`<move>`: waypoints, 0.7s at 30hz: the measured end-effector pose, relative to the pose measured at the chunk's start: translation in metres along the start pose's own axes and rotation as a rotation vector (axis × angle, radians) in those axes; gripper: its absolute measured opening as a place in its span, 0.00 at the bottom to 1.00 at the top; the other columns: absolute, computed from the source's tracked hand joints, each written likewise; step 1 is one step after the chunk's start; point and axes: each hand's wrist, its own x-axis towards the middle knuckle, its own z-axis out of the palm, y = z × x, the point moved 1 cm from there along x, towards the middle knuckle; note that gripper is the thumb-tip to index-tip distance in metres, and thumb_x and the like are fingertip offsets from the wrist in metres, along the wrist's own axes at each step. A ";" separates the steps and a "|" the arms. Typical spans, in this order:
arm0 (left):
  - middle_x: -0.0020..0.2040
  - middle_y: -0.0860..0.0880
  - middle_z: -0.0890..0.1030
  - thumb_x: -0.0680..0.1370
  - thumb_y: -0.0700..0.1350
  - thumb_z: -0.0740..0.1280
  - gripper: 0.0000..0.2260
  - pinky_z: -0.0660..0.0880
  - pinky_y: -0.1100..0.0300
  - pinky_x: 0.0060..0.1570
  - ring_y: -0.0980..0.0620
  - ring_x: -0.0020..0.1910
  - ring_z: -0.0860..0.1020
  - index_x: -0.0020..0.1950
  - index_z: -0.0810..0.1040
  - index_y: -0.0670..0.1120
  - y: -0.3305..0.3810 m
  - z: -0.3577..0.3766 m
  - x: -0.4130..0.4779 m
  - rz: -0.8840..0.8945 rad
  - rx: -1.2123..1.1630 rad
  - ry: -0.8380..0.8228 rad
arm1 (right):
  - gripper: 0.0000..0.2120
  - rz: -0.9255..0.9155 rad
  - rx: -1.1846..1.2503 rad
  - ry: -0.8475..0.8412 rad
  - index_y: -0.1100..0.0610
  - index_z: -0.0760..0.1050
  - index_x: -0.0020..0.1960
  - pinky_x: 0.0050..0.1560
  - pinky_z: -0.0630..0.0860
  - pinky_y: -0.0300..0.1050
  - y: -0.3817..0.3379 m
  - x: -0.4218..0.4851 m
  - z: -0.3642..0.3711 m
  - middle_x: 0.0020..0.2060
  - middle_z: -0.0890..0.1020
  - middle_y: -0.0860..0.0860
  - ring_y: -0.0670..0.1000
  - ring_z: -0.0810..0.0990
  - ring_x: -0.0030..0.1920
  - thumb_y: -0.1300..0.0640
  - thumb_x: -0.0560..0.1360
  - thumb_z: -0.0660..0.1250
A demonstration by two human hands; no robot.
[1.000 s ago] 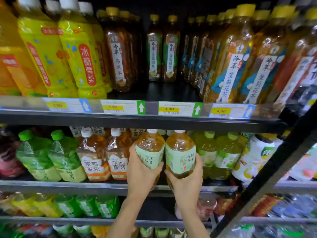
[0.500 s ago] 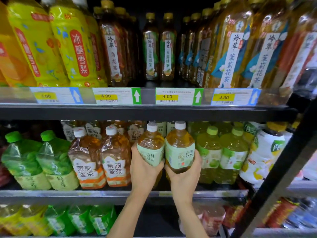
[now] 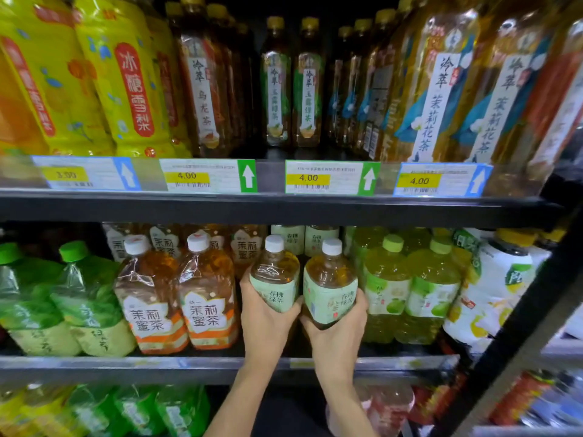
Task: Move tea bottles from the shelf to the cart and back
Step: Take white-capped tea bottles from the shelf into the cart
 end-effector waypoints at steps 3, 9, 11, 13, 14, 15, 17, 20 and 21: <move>0.65 0.58 0.72 0.63 0.47 0.84 0.45 0.69 0.68 0.61 0.63 0.65 0.71 0.68 0.57 0.63 0.005 -0.003 -0.001 -0.001 0.012 -0.025 | 0.51 -0.016 -0.004 -0.003 0.51 0.60 0.71 0.67 0.72 0.57 0.001 0.000 0.000 0.60 0.71 0.48 0.50 0.70 0.64 0.62 0.57 0.85; 0.69 0.56 0.70 0.63 0.50 0.83 0.47 0.68 0.63 0.67 0.60 0.69 0.69 0.72 0.56 0.61 0.005 -0.010 -0.002 -0.004 0.040 -0.102 | 0.52 -0.042 0.032 -0.144 0.47 0.57 0.74 0.72 0.69 0.56 0.000 -0.005 -0.015 0.68 0.69 0.47 0.46 0.67 0.71 0.64 0.60 0.83; 0.72 0.54 0.68 0.63 0.49 0.83 0.50 0.67 0.55 0.71 0.57 0.72 0.67 0.75 0.55 0.56 0.004 -0.013 -0.003 -0.004 0.072 -0.128 | 0.52 -0.055 0.023 -0.196 0.47 0.56 0.76 0.74 0.67 0.54 0.000 -0.007 -0.024 0.70 0.67 0.44 0.43 0.65 0.73 0.66 0.62 0.81; 0.75 0.52 0.65 0.64 0.46 0.83 0.53 0.65 0.52 0.74 0.56 0.75 0.64 0.79 0.51 0.53 0.004 -0.015 -0.005 -0.003 0.107 -0.143 | 0.51 -0.063 0.006 -0.217 0.47 0.56 0.78 0.75 0.66 0.52 0.000 -0.010 -0.032 0.72 0.67 0.43 0.40 0.64 0.73 0.67 0.64 0.79; 0.76 0.51 0.64 0.65 0.45 0.83 0.54 0.64 0.51 0.75 0.55 0.76 0.62 0.80 0.50 0.53 0.004 -0.016 -0.007 -0.001 0.123 -0.149 | 0.51 -0.060 0.003 -0.220 0.47 0.56 0.78 0.75 0.66 0.51 -0.001 -0.012 -0.035 0.72 0.67 0.43 0.40 0.64 0.73 0.68 0.65 0.79; 0.77 0.51 0.63 0.65 0.43 0.82 0.54 0.63 0.50 0.75 0.55 0.76 0.61 0.80 0.49 0.53 0.003 -0.016 -0.009 0.000 0.142 -0.155 | 0.50 -0.055 -0.001 -0.219 0.47 0.56 0.78 0.75 0.65 0.50 -0.001 -0.013 -0.036 0.72 0.67 0.43 0.39 0.64 0.73 0.68 0.66 0.78; 0.77 0.51 0.63 0.66 0.42 0.82 0.54 0.63 0.49 0.75 0.55 0.77 0.61 0.80 0.49 0.53 -0.001 -0.018 -0.015 0.000 0.174 -0.162 | 0.50 -0.044 -0.013 -0.210 0.47 0.57 0.78 0.75 0.66 0.51 0.000 -0.014 -0.037 0.73 0.68 0.43 0.41 0.64 0.74 0.67 0.66 0.79; 0.75 0.52 0.66 0.68 0.42 0.80 0.50 0.67 0.49 0.73 0.55 0.75 0.64 0.80 0.52 0.53 -0.006 -0.021 -0.021 -0.011 0.201 -0.161 | 0.48 -0.045 -0.040 -0.177 0.47 0.59 0.77 0.73 0.68 0.53 0.002 -0.014 -0.033 0.72 0.69 0.43 0.43 0.66 0.73 0.65 0.65 0.80; 0.74 0.52 0.68 0.68 0.42 0.80 0.48 0.68 0.50 0.72 0.55 0.74 0.66 0.80 0.53 0.52 -0.006 -0.022 -0.022 -0.013 0.204 -0.162 | 0.48 -0.045 -0.045 -0.168 0.47 0.60 0.76 0.73 0.69 0.53 0.002 -0.014 -0.031 0.71 0.70 0.43 0.43 0.67 0.73 0.64 0.65 0.81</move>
